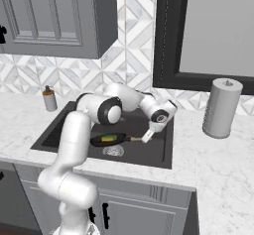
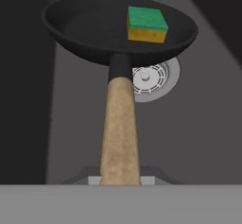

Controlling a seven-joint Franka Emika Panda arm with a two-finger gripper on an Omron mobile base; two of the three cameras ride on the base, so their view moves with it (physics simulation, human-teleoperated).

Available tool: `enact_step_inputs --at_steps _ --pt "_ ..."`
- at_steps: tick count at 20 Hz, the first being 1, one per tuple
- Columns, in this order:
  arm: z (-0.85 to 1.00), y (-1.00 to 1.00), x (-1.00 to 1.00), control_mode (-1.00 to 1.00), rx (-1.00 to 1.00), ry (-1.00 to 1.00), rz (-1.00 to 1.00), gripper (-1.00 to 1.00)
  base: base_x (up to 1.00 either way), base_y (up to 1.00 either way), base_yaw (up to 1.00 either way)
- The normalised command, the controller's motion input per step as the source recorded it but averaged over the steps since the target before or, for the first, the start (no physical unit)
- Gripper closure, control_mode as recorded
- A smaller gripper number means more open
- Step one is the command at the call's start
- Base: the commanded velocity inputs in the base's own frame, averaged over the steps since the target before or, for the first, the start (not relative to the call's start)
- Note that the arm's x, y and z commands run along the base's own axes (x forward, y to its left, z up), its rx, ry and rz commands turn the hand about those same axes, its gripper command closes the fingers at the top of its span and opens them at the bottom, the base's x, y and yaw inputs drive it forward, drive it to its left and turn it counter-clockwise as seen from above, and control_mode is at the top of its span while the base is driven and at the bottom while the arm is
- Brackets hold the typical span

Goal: Pick the pan and sponge and place them into the sink. Then turn on the water.

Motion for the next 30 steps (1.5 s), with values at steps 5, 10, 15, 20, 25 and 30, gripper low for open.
enact_step_inputs --at_steps 5,10,15,20,25,30 --pt "-0.51 0.00 0.13 -1.00 -0.02 0.00 0.00 1.00 0.00 0.00 0.00" --pt "-0.56 0.00 0.19 -1.00 -0.05 0.00 0.00 1.00 0.00 0.00 0.00" --pt "-0.41 0.00 0.20 -1.00 -0.04 -0.01 0.00 1.00 0.00 0.00 0.00" --pt "-0.40 0.00 0.00 -1.00 -0.06 -0.06 0.00 1.00 0.00 0.00 0.00" --pt "-0.56 0.02 0.00 -1.00 -0.05 -0.06 0.00 1.00 0.00 0.00 0.00" --pt "-0.52 0.08 0.00 -1.00 -0.05 -0.07 0.00 1.00 0.00 0.00 0.00"
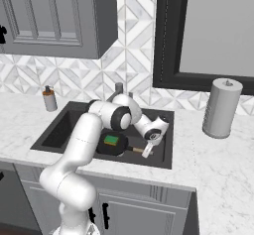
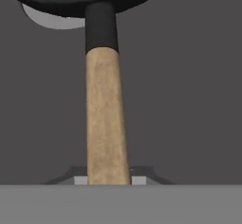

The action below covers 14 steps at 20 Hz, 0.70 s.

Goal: Pick the pan and sponge and place them into the sink. Then turn on the water.

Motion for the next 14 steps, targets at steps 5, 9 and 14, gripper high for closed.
enact_step_inputs --at_steps 5,9,14 --pt "-0.17 0.04 0.00 -1.00 -0.03 -0.07 0.00 -1.00 0.00 0.00 0.00" --pt "0.00 0.00 0.00 -1.00 -0.02 -0.06 0.00 -1.00 0.00 0.00 0.00" --pt "0.16 0.07 0.00 -1.00 0.00 0.00 0.00 -1.00 0.00 0.00 0.00"
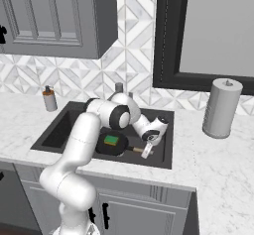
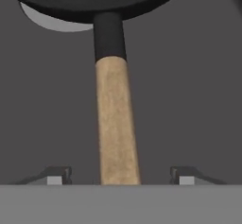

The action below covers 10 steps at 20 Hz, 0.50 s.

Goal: Pick the pan and sponge and place them into the sink. Then turn on the water.

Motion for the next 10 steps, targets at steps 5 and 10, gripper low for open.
enact_step_inputs --at_steps 5,10 --pt "0.34 0.03 0.00 -1.00 0.00 0.00 0.00 -1.00 0.00 0.00 0.00" --pt "0.50 0.00 -0.23 -1.00 0.00 0.00 0.00 -1.00 0.00 0.00 0.00"
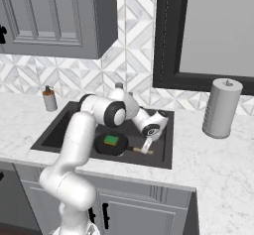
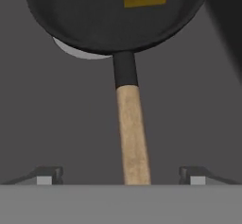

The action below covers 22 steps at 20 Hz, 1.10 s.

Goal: Pick the pan and sponge and place them into the sink. Then turn on the water.

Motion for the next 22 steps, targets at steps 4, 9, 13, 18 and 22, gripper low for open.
enact_step_inputs --at_steps 4,9,13,18,22 --pt "0.80 0.00 -0.56 -1.00 0.02 -0.07 0.00 -1.00 0.00 0.00 0.00" --pt "0.78 0.01 -0.46 -1.00 0.14 -0.22 0.00 -1.00 0.00 0.00 0.00" --pt "0.75 0.05 -0.03 -1.00 0.13 -0.11 -0.01 -1.00 0.00 0.00 0.00" --pt "0.71 0.01 -0.01 -1.00 0.15 -0.01 -0.04 -1.00 0.00 0.00 0.00" --pt "0.07 0.01 0.00 -1.00 0.25 -0.12 -0.01 -1.00 0.00 0.00 0.00"
